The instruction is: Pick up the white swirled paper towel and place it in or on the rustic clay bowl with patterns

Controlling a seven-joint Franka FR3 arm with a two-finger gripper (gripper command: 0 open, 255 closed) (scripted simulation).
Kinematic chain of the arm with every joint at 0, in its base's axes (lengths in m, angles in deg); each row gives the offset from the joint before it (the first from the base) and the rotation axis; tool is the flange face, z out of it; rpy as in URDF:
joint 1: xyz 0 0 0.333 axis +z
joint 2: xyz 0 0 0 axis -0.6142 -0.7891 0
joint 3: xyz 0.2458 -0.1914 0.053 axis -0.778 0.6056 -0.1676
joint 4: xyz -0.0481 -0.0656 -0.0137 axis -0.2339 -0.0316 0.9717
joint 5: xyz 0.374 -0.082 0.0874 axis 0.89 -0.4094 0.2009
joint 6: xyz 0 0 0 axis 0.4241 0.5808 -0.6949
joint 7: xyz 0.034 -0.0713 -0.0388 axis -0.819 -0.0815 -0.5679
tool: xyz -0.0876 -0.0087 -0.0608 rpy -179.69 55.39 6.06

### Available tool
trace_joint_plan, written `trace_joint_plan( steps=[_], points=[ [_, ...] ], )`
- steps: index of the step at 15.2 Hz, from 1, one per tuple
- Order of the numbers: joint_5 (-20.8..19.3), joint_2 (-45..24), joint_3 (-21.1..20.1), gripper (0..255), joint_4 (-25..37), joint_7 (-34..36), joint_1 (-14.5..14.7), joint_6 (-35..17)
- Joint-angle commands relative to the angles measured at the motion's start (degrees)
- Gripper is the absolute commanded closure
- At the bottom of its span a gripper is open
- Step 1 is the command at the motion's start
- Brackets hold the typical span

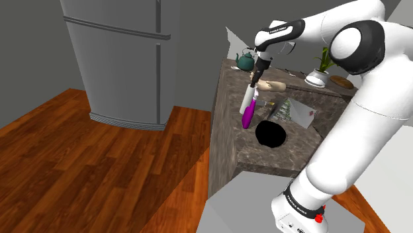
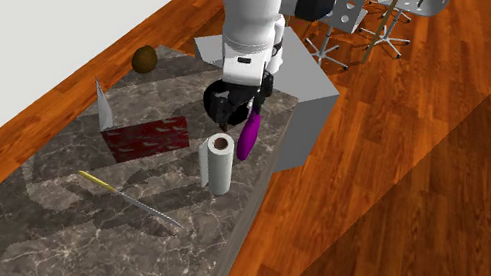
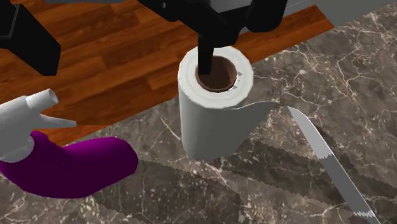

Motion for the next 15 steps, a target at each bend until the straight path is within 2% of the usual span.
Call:
trace_joint_plan(
  steps=[1,4,11,15],
  points=[
    [2.5,-4.8,0.4,0,4.0,-3.7,-1.2,-0.3],
    [6.1,-12.1,0.1,0,11.4,-8.5,-3.8,0.3],
    [7.5,-14.3,-0.6,0,8.9,-9.3,-4.2,-4.1],
    [7.6,-14.5,-0.7,0,8.7,-9.4,-4.3,-4.5]
  ],
)
